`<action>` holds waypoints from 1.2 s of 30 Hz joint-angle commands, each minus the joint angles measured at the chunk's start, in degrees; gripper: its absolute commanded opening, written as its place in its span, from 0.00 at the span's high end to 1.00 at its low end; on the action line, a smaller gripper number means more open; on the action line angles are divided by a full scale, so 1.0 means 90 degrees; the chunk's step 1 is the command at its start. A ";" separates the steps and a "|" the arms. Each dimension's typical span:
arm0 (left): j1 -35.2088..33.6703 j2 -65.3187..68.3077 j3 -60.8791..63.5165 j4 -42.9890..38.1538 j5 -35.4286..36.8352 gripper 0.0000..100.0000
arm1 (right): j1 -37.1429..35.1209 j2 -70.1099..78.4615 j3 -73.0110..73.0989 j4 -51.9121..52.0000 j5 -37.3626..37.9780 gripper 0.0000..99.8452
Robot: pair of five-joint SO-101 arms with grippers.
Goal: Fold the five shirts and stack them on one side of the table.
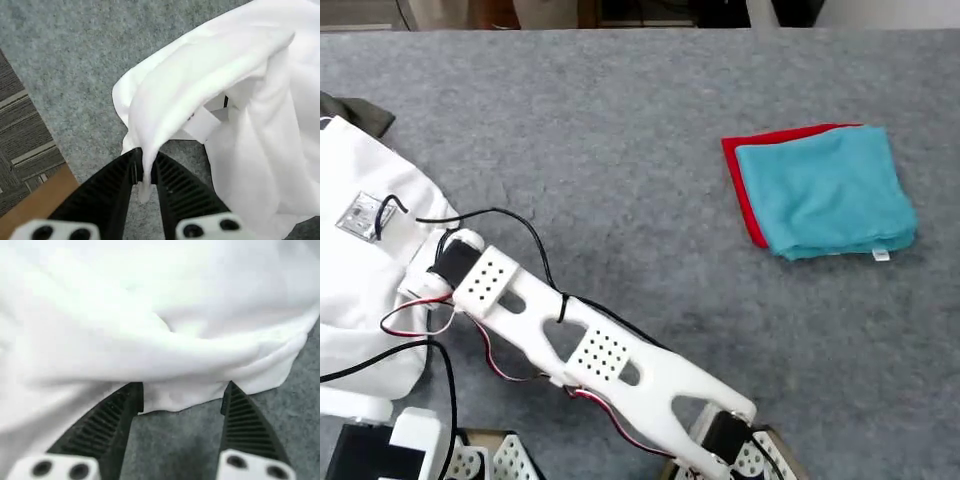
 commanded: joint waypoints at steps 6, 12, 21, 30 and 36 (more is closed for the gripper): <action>-0.0039 -0.0093 -0.0059 -0.0107 -0.0059 0.98 | -0.0054 -0.0132 -0.0444 -0.0098 -0.0352 1.00; -0.0039 -0.0093 -0.0059 -0.0117 -0.0059 0.98 | -0.0005 -0.0181 -0.0552 0.0635 -0.0449 1.00; -0.0020 -0.0093 -0.0068 -0.0117 -0.0039 0.98 | 0.0503 -0.1460 -0.0659 0.1944 -0.0400 1.00; 0.0068 -0.0093 -0.0254 -0.0117 -0.0020 0.98 | -0.0474 -0.1558 -0.0552 0.3136 -0.0400 0.88; -0.0078 -0.0093 -0.0781 -0.0107 -0.0010 0.98 | -0.1109 -0.1431 -0.0083 0.3106 -0.0195 0.81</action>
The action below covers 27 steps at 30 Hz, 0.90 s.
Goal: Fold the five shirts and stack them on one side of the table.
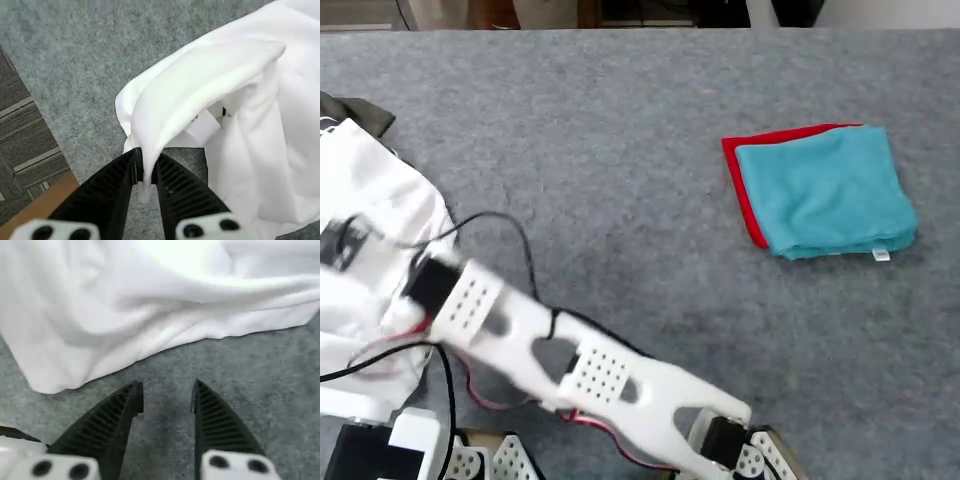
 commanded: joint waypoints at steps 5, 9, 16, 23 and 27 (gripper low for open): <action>-0.0498 -0.0093 -0.1153 -0.0010 -0.0020 0.98 | -0.0171 -0.0181 0.0269 0.0029 0.0264 0.81; -0.0752 -0.0425 -0.1915 0.0625 -0.0020 0.98 | -0.0171 -0.0181 0.0278 -0.0625 0.0498 0.81; -0.0606 -0.1568 -0.1934 0.1592 -0.0010 0.98 | -0.0093 -0.0083 0.0435 -0.2295 0.0342 0.81; -0.0244 -0.2564 -0.0733 0.1358 -0.0049 0.98 | -0.0034 0.0249 0.0777 -0.3839 0.0088 0.81; -0.0274 -0.2955 -0.0166 0.0713 -0.0049 0.98 | -0.0034 0.0327 0.0835 -0.4034 0.0088 0.81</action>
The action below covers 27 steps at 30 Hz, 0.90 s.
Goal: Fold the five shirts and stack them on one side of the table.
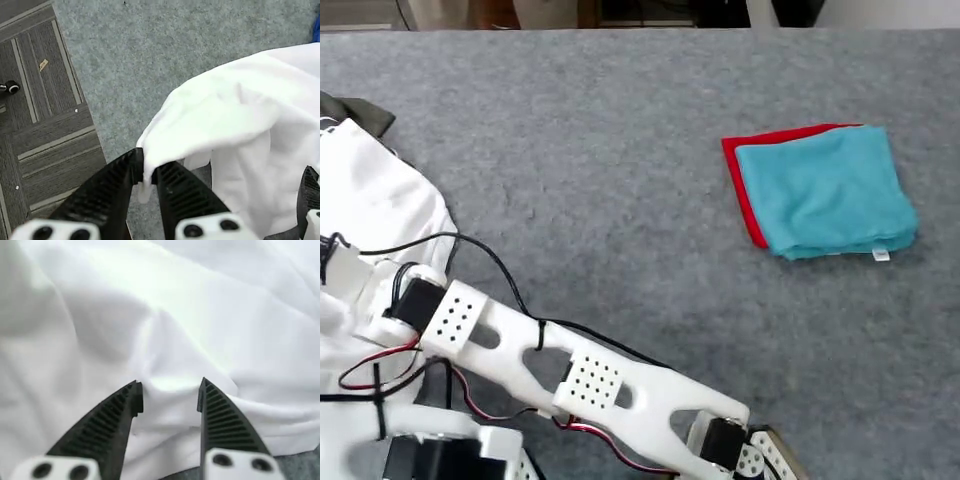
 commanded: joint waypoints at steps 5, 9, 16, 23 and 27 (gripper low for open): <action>0.0088 -0.0659 0.0557 -0.0694 -0.0029 0.98 | 0.0103 0.0151 -0.0015 -0.0205 0.0039 0.91; 0.0098 -0.0757 0.0576 -0.0694 -0.0029 0.98 | 0.0103 0.0190 -0.0015 -0.0186 0.0400 0.96; 0.0107 -0.0786 0.0547 -0.0703 -0.0020 0.98 | 0.0239 -0.0034 -0.0093 0.0713 0.0703 1.00; 0.0107 -0.0825 0.0537 -0.0703 -0.0010 0.98 | 0.0396 -0.0640 -0.0103 0.1582 0.0703 1.00; 0.0127 -0.0835 0.0479 -0.0694 0.0010 0.98 | 0.0640 -0.1031 -0.0103 0.2129 0.0713 1.00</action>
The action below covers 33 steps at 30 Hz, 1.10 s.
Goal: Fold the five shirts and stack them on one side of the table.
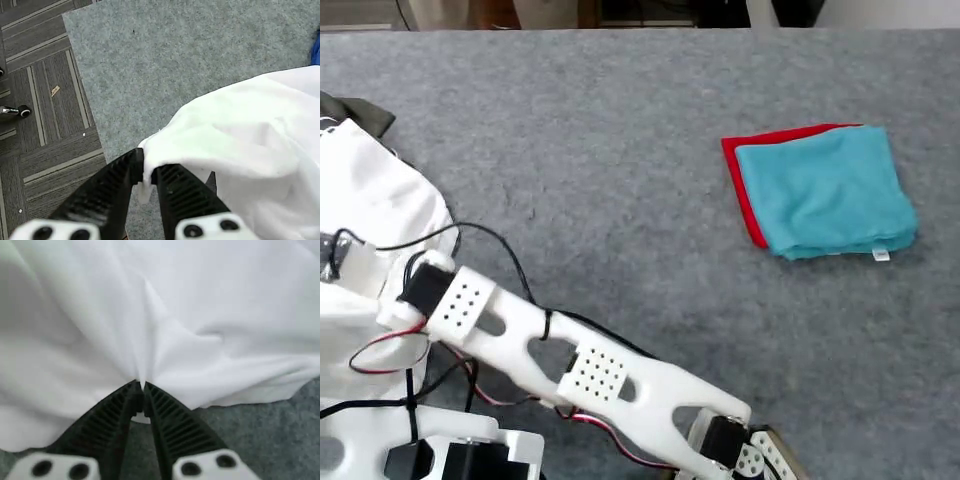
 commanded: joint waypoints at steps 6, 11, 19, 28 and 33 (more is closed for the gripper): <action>0.0821 -0.0464 -0.0781 0.0518 0.0703 0.98 | 0.0679 -0.1812 -0.0112 0.1289 0.0186 1.00; 0.2002 -0.1284 -0.1582 0.0674 0.1309 0.98 | 0.1099 -0.2994 -0.0112 0.1748 0.0176 1.00; 0.4591 -0.2222 -0.3643 0.0371 0.2657 0.98 | 0.2017 -0.5153 -0.0083 0.2100 0.0176 1.00; 0.5734 -0.2212 -0.4103 -0.0098 0.3546 0.98 | 0.3336 -0.7253 0.0357 0.2120 0.0371 1.00; 0.6017 -0.2193 -0.2882 -0.0107 0.3507 0.98 | 0.3365 -0.7536 0.2085 0.2051 0.0762 1.00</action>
